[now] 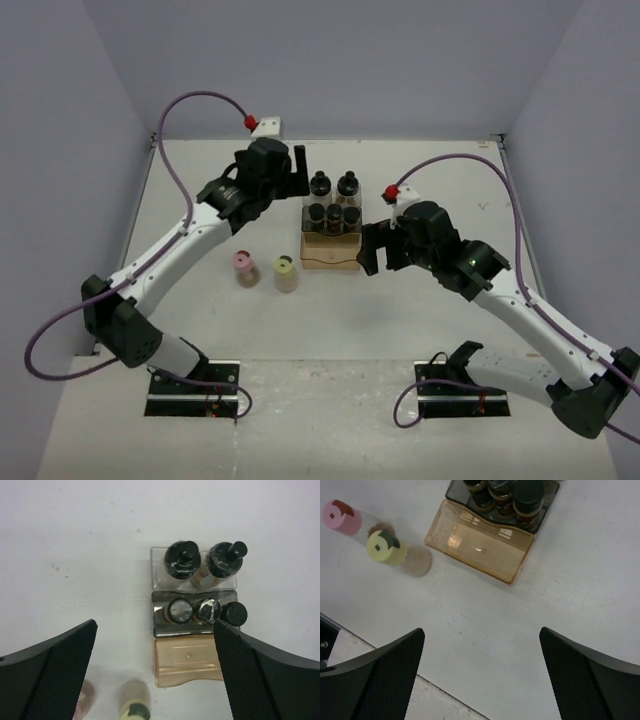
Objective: Organize the condiment bottles
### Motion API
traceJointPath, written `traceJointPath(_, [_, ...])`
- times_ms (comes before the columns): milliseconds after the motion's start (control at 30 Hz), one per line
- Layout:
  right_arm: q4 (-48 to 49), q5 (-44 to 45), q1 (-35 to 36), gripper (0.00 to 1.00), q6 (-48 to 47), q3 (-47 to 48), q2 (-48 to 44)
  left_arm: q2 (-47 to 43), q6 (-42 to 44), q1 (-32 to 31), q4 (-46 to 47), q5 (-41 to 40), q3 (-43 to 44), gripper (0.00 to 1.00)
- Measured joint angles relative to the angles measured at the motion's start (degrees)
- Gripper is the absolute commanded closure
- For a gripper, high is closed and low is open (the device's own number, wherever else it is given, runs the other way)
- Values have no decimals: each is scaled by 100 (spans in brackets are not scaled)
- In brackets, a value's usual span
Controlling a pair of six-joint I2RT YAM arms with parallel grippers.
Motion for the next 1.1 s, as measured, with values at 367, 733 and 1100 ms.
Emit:
traceJointPath(367, [1093, 184, 1698, 1, 44, 994, 2640, -2549, -74, 2013, -483, -219, -1987, 0])
traceJointPath(733, [898, 767, 1987, 14, -68, 3077, 5053, -3593, 343, 2677, -671, 109, -3499, 0])
traceJointPath(1100, [640, 651, 2013, 60, -79, 3134, 5587, -3674, 472, 2680, -581, 352, -3731, 0])
